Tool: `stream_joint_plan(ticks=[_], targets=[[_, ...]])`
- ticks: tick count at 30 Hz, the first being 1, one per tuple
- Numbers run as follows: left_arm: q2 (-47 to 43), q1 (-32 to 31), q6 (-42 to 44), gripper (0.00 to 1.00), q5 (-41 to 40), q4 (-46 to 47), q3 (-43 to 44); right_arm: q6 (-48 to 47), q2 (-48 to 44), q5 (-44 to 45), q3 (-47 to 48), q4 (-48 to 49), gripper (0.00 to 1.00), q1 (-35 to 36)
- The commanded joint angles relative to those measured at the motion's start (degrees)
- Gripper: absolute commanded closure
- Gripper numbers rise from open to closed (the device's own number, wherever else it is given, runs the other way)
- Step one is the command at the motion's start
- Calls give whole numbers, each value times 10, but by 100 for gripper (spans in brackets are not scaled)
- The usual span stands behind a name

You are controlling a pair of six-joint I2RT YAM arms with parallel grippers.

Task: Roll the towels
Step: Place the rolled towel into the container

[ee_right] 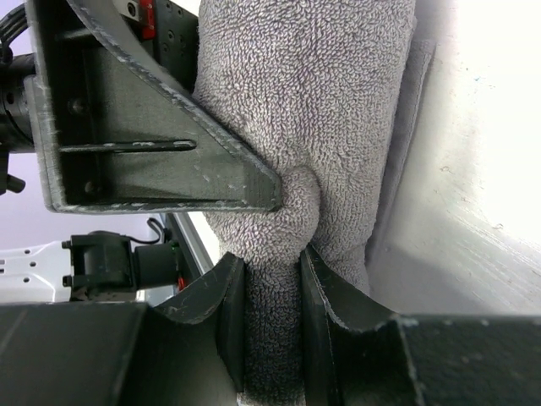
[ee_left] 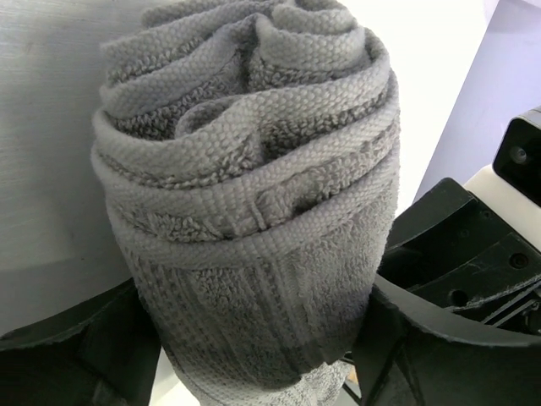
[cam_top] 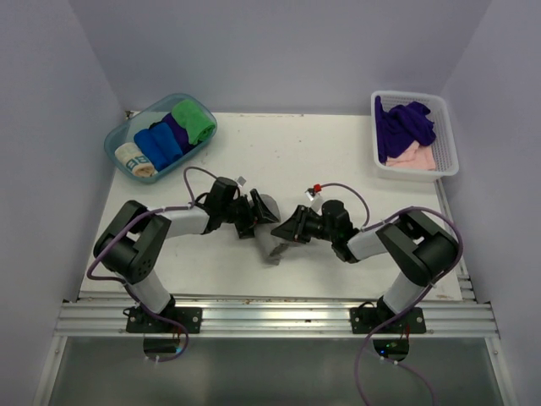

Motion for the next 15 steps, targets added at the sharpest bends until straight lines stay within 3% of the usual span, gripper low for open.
stream_joint_plan(ticks=[1, 3, 4, 5, 6, 7, 9, 12, 15], targets=[[14, -20, 2, 24, 42, -8, -15, -3, 28, 24, -6, -10, 93, -4], [13, -19, 2, 33, 38, -10, -12, -5, 28, 24, -5, -10, 89, -4], [11, -20, 4, 42, 36, -19, -8, -8, 25, 23, -4, -10, 84, -5], [10, -19, 6, 47, 33, -24, -7, -10, 23, 21, -4, -12, 78, -4], [6, -19, 7, 51, 28, -29, -2, -12, 19, 19, -2, -14, 63, -5], [3, -19, 9, 59, 24, -32, 0, -19, 14, 13, -1, -19, 55, -8], [-10, -19, 12, 65, 7, -50, 8, -37, -19, 14, 10, -68, 45, -8], [-24, -13, 21, 74, -12, -78, 27, -99, -102, 44, 40, -209, 32, -8], [-38, -5, 35, 78, -28, -120, 49, -174, -208, 114, 71, -365, 28, -9]])
